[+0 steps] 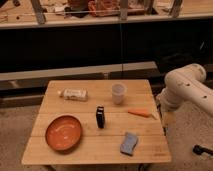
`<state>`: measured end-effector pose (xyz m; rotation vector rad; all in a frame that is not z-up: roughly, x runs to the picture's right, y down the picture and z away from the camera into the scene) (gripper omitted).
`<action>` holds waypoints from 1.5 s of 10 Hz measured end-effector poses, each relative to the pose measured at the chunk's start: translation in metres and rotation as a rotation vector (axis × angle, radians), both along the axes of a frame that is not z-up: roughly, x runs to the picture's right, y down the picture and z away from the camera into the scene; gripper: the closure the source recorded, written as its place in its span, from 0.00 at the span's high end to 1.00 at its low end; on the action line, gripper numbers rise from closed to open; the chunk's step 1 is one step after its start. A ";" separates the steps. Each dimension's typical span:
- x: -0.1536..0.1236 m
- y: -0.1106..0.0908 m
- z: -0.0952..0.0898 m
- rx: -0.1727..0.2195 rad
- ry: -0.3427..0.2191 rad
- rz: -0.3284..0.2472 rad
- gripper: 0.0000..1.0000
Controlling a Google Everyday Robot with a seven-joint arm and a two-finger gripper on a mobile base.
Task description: Knock the eraser over
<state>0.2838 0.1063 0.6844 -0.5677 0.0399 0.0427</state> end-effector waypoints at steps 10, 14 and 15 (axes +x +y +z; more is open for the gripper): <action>-0.077 0.011 0.031 0.027 -0.099 -0.119 0.80; -0.088 0.016 0.040 0.029 -0.137 -0.156 0.80; -0.093 0.016 0.043 0.030 -0.150 -0.166 0.80</action>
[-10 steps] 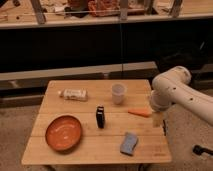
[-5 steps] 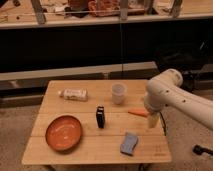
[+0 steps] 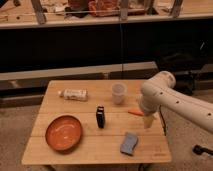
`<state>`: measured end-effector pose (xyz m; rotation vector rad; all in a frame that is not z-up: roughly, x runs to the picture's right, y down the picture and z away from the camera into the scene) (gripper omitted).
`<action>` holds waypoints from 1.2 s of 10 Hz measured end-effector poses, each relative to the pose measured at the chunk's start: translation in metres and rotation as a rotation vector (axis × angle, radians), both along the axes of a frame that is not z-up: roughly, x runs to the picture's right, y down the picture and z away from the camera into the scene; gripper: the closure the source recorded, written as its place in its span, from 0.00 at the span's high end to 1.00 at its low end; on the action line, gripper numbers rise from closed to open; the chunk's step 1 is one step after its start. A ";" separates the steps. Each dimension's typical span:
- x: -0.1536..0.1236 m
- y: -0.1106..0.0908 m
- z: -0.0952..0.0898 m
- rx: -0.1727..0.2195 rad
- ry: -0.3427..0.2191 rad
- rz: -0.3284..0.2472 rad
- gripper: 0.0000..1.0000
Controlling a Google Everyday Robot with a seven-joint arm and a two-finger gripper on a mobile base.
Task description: Knock the eraser over
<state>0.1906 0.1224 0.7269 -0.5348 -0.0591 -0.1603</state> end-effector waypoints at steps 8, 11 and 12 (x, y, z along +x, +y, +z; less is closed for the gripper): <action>-0.032 0.007 0.021 -0.004 -0.080 -0.045 0.80; -0.053 0.008 0.026 -0.009 -0.106 -0.050 0.80; -0.052 0.008 0.027 -0.008 -0.106 -0.049 0.80</action>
